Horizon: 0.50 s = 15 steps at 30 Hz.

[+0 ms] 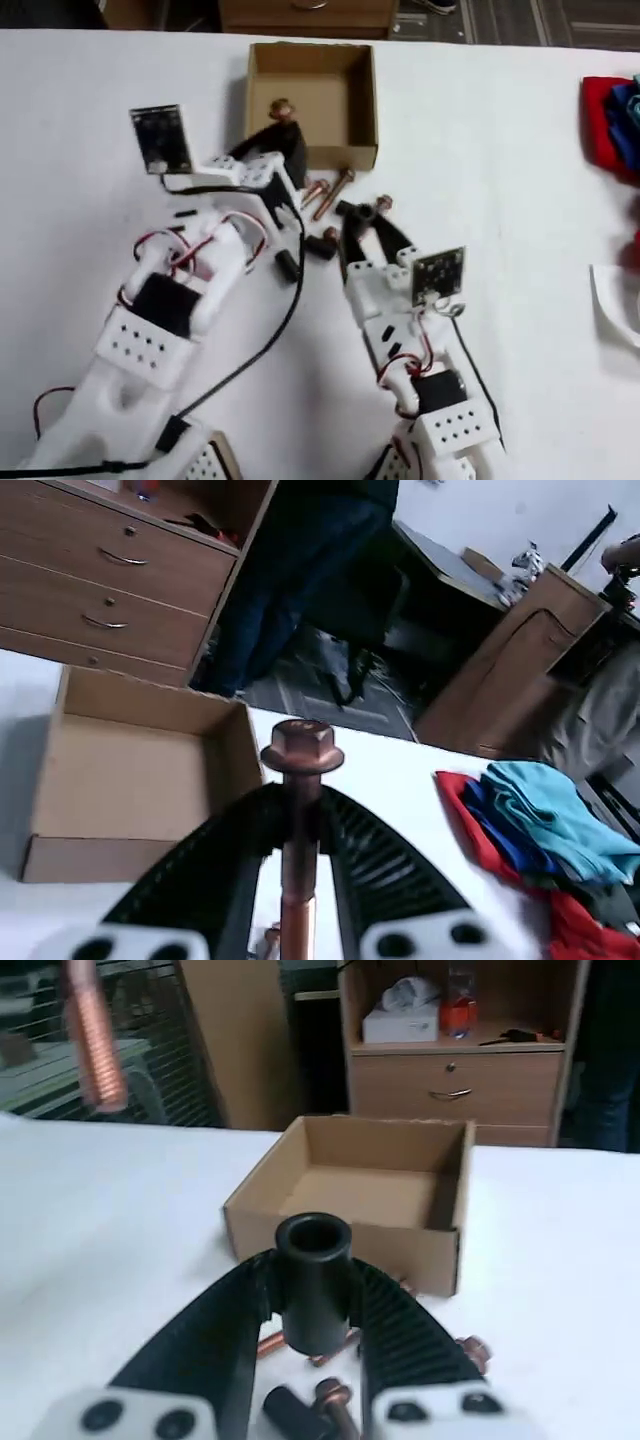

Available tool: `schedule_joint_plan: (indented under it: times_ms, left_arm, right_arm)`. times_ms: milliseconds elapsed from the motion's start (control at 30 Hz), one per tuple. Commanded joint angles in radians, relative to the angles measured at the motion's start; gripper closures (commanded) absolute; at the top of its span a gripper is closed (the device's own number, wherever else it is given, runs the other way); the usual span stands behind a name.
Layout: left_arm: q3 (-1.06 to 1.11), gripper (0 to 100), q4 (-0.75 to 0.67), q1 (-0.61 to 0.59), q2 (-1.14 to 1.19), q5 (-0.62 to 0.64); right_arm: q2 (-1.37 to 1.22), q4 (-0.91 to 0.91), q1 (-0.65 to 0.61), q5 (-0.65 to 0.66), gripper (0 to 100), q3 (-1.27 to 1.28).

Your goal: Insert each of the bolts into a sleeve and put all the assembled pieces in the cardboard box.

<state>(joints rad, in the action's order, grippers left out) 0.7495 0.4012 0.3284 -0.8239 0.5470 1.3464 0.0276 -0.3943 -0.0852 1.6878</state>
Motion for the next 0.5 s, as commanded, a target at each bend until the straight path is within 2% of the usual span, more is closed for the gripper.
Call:
schedule_joint_plan:
  times_ms: [0, 100, 200, 467]
  left_arm:
    - [-0.051, 97, -0.034, 0.08, -0.038, 0.002]
    - [-0.041, 97, -0.035, 0.11, -0.021, 0.0]
    - [-0.054, 97, -0.04, 0.114, 0.054, 0.0]
    - [-0.139, 97, -0.066, 0.12, 0.27, -0.002]
  right_arm:
    - [-0.068, 0.053, -0.038, 0.008, 97.8, 0.011]
    - [-0.14, 0.139, -0.031, 0.069, 97.8, 0.005]
    - [-0.202, 0.199, -0.035, 0.075, 97.8, 0.0]
    - [-0.242, 0.236, -0.039, 0.074, 97.8, 0.0]
